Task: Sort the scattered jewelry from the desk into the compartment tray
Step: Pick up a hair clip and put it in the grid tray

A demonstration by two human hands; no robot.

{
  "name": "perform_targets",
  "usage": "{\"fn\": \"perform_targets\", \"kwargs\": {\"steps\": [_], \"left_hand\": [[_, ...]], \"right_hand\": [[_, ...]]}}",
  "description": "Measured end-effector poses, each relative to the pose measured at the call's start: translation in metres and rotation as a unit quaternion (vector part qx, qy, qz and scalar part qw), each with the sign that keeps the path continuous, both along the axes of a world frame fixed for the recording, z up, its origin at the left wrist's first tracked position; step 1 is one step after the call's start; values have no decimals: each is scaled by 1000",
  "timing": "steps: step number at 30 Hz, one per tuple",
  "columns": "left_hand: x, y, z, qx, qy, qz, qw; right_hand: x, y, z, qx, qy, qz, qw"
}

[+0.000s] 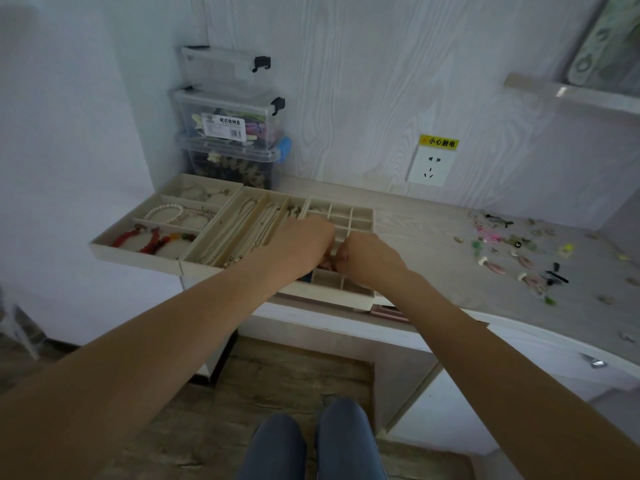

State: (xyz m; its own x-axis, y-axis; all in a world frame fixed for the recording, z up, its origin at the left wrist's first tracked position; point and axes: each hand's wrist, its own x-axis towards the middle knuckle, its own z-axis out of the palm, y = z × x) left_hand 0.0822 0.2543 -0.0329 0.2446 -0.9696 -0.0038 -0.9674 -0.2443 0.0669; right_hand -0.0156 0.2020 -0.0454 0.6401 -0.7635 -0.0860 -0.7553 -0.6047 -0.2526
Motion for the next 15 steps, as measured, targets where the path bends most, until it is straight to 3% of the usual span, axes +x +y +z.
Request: {"fn": "perform_targets", "kwargs": {"steps": [3, 9, 15], "left_hand": [[1, 1, -3, -43, -34, -28, 998], [-3, 2, 0, -43, -79, -37, 995], [-2, 0, -3, -67, -64, -39, 995]], "right_hand": [[0, 1, 0, -10, 7, -3, 1000], [1, -2, 0, 5, -3, 9, 1000], [0, -4, 0, 17, -21, 6, 1000]]}}
